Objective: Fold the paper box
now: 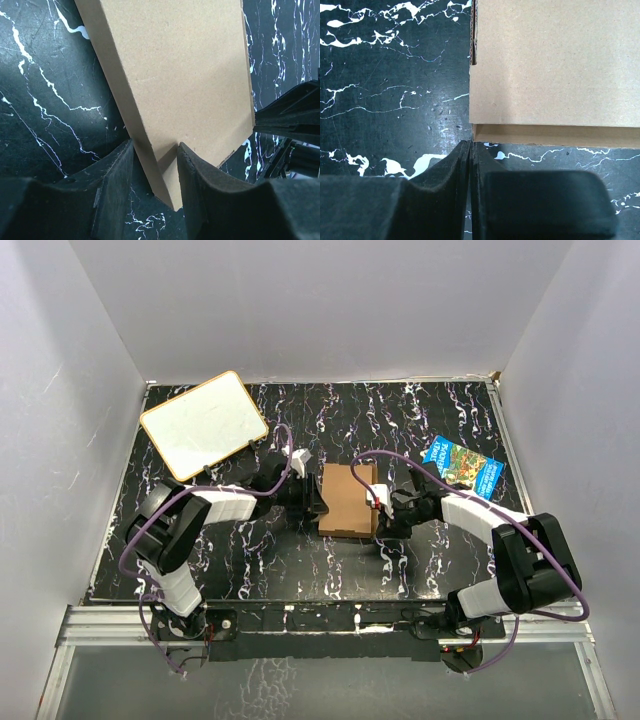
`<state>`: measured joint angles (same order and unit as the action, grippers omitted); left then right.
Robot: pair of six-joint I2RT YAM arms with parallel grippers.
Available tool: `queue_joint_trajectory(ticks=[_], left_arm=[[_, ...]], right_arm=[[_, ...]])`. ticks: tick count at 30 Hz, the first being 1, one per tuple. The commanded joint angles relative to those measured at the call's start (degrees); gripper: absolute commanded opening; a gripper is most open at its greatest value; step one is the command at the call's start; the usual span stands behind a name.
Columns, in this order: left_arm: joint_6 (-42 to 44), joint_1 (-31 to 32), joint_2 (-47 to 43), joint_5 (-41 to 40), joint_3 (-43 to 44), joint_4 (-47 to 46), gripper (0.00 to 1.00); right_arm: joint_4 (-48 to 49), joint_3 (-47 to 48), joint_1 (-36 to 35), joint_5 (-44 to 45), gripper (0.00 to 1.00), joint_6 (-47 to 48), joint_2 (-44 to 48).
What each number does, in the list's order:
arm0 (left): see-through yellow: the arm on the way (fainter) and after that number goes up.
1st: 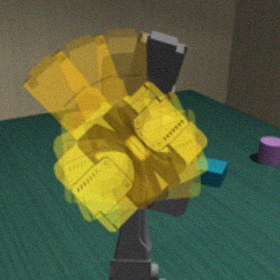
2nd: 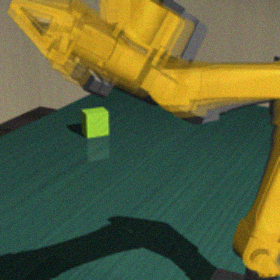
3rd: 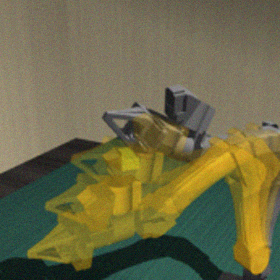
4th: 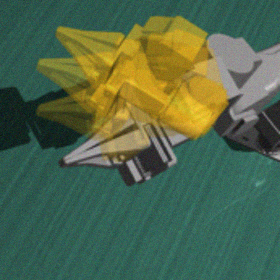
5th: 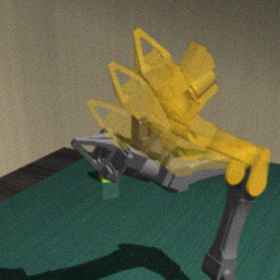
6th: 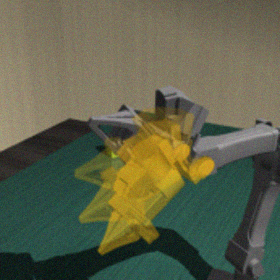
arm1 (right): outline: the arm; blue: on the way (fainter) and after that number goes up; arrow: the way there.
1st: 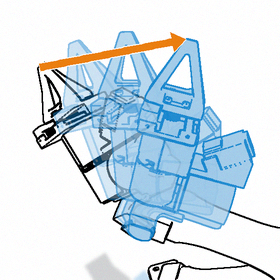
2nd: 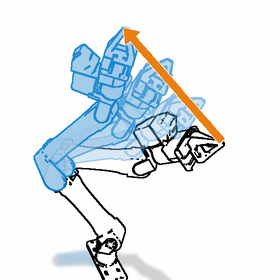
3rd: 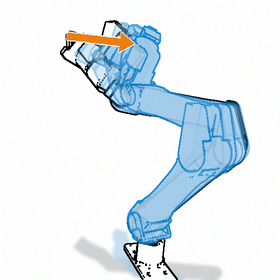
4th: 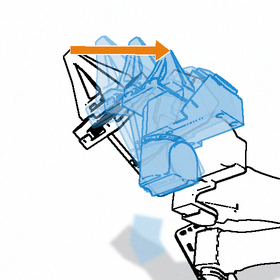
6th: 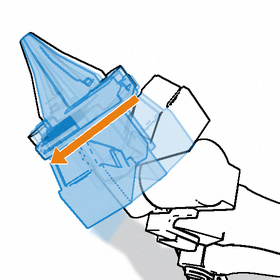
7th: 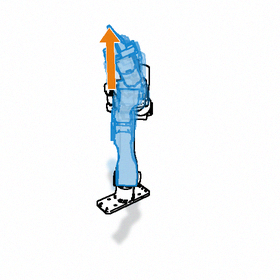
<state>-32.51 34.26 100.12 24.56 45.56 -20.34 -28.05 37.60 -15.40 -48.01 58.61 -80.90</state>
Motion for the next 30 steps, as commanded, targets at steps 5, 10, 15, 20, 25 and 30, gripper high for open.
queue_joint_trajectory(ticks=[5, 10, 15, 20, 25, 30], left_arm=[[5.9, 0.1, 1.8, -0.2, 3.1, 7.9, 0.39], [10.8, -2.0, 2.2, 1.4, 5.5, 10.8, 0.39], [19.2, -2.7, 5.3, 4.9, 10.7, 16.5, 0.41], [27.1, -2.6, 9.8, 8.0, 17.7, 22.9, 0.41], [33.8, -2.5, 10.3, 10.1, 20.6, 22.8, 0.42], [37.1, -2.6, 7.6, 5.7, 22.2, 21.9, 0.46]], right_arm=[[-4.7, 4.2, 0.8, -2.4, 0.12, 8.7, 0.9], [-10.0, 6.6, 8.6, -5.8, 0.14, 11.7, 1.6], [-7.2, 7.8, 15.1, -10.6, 0.24, 6.0, 2.9], [8.1, 7.8, 17.0, -7.9, 0.32, -14.3, 3.4], [17.4, 11.9, 17.8, -6.5, 0.46, -29.3, -1.3], [16.3, 20.4, 19.0, -7.9, 0.54, -34.8, -10.8]])
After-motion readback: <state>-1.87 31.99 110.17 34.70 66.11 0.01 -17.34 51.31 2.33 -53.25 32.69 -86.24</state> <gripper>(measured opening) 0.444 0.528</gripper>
